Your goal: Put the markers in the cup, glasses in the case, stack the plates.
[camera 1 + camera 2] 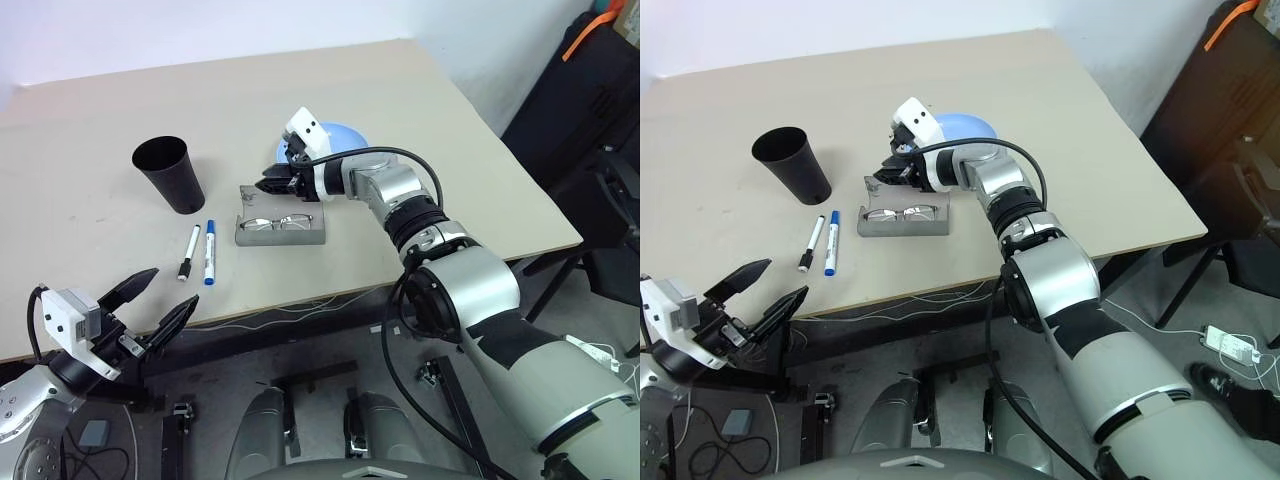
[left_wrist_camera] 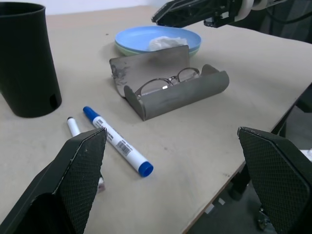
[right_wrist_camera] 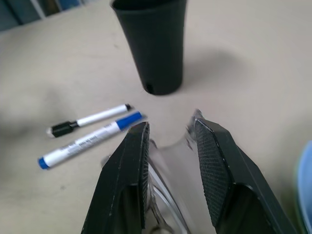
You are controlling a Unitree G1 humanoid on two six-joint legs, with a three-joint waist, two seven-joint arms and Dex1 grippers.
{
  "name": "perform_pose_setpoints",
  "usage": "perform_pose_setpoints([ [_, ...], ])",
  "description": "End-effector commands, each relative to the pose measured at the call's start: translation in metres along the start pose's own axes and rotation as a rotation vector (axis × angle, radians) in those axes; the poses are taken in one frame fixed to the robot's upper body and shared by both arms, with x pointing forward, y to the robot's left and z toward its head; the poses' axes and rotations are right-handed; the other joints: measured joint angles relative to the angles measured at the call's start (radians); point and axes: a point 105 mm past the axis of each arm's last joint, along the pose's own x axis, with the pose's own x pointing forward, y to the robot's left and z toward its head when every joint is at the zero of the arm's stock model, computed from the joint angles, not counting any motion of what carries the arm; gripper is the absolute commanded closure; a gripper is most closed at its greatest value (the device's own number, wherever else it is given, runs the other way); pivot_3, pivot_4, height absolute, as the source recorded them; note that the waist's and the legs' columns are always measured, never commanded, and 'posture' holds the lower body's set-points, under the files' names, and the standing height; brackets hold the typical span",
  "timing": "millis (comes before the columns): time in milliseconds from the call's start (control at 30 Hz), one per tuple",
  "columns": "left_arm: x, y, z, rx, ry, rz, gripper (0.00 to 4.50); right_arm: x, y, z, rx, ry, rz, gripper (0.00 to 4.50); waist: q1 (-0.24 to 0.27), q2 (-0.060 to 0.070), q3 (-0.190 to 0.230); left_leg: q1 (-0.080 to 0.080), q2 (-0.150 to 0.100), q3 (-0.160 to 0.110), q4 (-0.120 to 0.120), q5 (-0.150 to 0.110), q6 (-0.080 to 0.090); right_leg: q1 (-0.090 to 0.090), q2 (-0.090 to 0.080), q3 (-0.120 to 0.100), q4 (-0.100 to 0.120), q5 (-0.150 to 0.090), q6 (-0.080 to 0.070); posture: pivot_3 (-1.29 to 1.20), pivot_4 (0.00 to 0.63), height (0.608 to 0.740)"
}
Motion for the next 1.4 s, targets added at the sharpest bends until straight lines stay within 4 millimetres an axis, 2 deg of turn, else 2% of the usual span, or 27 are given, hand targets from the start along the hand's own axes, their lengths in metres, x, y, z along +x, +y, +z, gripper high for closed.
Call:
perform_pose_setpoints([
  [33,0.000,0.000,0.002,0.029,-0.014,-0.003,0.00,-0.005,-0.005,0.021,-0.017,-0.040,-0.028,3.33,0.000,0.000,0.000,0.000,0.000,0.000,0.000,0.000,0.000,0.000,0.000,0.000,0.000,0.000,0.000,0.00,0.150,0.717],
  [67,0.000,0.000,0.001,0.030,-0.014,-0.004,0.00,-0.005,-0.007,0.020,-0.018,-0.030,-0.045,3.49,0.000,0.000,0.000,0.000,0.000,0.000,0.001,0.000,0.001,0.000,0.000,0.000,-0.001,0.001,0.001,0.00,0.150,0.717],
  [167,0.001,0.000,0.002,0.029,-0.020,-0.005,0.00,-0.009,-0.015,0.015,-0.003,-0.005,-0.097,4.48,0.001,0.000,0.000,0.000,0.000,0.000,0.002,0.000,0.001,0.000,0.000,0.000,-0.001,0.002,0.001,0.00,0.150,0.717],
  [467,0.005,-0.002,0.001,0.035,-0.017,-0.011,0.00,-0.019,-0.040,0.006,0.004,0.051,-0.290,4.48,0.000,0.000,0.000,-0.001,0.000,0.000,0.002,0.001,0.001,0.000,0.000,0.000,-0.001,0.002,0.001,0.00,0.150,0.717],
  [667,0.007,-0.004,0.002,0.037,-0.019,-0.011,0.00,-0.034,-0.062,-0.005,0.025,0.069,-0.453,4.48,0.002,-0.001,0.000,-0.001,0.001,0.001,0.002,0.001,0.001,0.000,0.000,0.000,-0.001,0.002,0.001,0.00,0.150,0.717],
  [767,0.007,-0.004,0.003,0.038,-0.018,-0.010,0.00,-0.036,-0.064,-0.010,0.054,0.083,-0.470,4.48,0.002,-0.001,0.000,-0.001,0.000,0.001,0.002,0.001,0.001,0.000,0.000,0.000,-0.002,0.002,0.001,0.00,0.150,0.717],
  [1067,0.008,-0.007,0.003,0.050,-0.008,-0.014,0.00,-0.042,-0.071,-0.034,-0.007,0.174,-0.518,4.48,0.001,-0.001,0.001,-0.001,0.001,0.001,0.001,0.001,0.001,0.000,0.000,0.000,-0.002,0.002,0.001,0.00,0.150,0.717],
  [1400,0.005,-0.007,0.002,0.045,-0.008,-0.005,0.00,-0.038,-0.063,-0.036,-0.051,0.206,-0.432,4.48,0.001,-0.001,0.001,-0.001,0.001,0.001,0.001,0.001,0.001,-0.001,0.000,0.000,-0.003,0.002,0.001,0.00,0.150,0.717],
])
